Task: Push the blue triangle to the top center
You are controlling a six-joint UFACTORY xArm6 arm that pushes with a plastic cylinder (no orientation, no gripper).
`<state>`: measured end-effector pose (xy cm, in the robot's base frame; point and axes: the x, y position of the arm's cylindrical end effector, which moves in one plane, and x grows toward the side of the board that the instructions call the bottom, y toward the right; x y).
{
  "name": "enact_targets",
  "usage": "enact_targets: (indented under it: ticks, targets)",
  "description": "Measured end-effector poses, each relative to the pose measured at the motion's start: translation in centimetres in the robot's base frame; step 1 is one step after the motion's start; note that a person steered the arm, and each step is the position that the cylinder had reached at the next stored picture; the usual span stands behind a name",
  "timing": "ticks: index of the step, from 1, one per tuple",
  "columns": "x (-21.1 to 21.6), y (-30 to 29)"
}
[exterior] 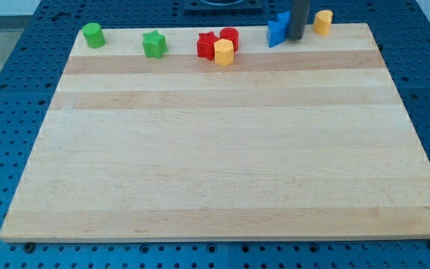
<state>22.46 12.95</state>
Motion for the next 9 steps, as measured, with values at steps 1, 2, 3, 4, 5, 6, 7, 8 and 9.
enact_targets:
  ticks: [1, 2, 3, 4, 5, 6, 7, 8, 9]
  targets:
    - [0.0, -2.2]
    - [0.3, -4.3]
    - [0.4, -6.5]
    - [0.4, -8.9]
    - [0.4, -10.2]
    - [0.4, -11.0]
    - [0.4, -11.5]
    - [1.2, -11.9]
    - [3.4, -11.9]
